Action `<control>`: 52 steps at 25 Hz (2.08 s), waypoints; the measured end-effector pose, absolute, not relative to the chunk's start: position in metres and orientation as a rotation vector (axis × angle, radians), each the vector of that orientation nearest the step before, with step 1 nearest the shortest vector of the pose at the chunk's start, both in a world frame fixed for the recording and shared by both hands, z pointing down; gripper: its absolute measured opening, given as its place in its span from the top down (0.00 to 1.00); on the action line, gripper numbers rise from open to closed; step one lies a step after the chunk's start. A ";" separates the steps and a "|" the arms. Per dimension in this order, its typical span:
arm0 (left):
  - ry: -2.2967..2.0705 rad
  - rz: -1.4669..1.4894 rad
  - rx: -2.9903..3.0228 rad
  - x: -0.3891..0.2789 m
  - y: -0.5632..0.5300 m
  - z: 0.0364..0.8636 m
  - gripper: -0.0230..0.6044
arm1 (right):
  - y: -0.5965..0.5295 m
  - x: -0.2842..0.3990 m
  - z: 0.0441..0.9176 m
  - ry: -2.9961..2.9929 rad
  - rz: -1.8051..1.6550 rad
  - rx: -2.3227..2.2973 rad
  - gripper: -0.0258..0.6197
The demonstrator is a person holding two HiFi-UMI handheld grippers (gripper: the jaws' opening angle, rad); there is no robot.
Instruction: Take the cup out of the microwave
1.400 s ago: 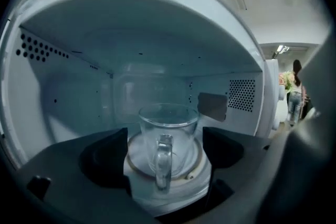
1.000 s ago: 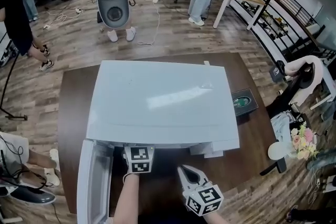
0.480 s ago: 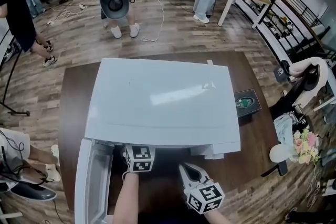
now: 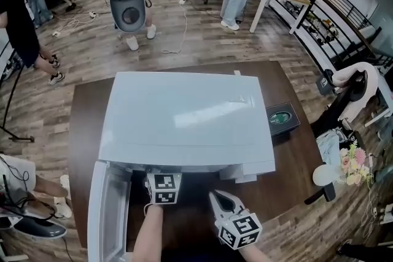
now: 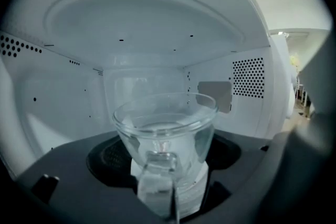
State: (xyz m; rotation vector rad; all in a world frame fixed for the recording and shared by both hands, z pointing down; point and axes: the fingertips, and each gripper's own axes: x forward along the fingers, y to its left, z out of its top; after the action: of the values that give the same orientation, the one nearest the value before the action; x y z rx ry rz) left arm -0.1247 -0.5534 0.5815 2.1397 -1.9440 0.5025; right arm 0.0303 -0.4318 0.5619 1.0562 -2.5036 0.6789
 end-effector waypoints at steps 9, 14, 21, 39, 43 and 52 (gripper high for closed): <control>-1.913 0.428 2.126 -0.126 -0.531 0.578 0.36 | -0.409 0.037 0.556 -2.501 0.659 1.113 0.97; -1.910 0.431 2.185 -0.121 -0.518 0.560 0.36 | -0.391 0.036 0.550 -2.507 0.647 1.139 0.97; -1.877 0.444 2.237 -0.115 -0.488 0.546 0.36 | -0.361 0.039 0.538 -2.516 0.621 1.198 0.97; -1.700 0.435 2.370 -0.081 -0.365 0.512 0.36 | -0.301 0.057 0.514 -2.514 0.566 1.387 0.97; -1.624 0.434 2.450 -0.069 -0.340 0.499 0.36 | -0.296 0.062 0.508 -2.513 0.531 1.411 0.97; -1.513 0.400 2.524 -0.059 -0.287 0.484 0.36 | -0.294 0.086 0.494 -2.499 0.430 1.535 0.97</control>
State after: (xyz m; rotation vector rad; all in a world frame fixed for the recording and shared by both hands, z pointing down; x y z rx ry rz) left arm -0.0586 -0.2868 0.4841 2.5245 -1.5128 0.4000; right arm 0.0855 -0.2943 0.4942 1.5351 -2.4987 0.4304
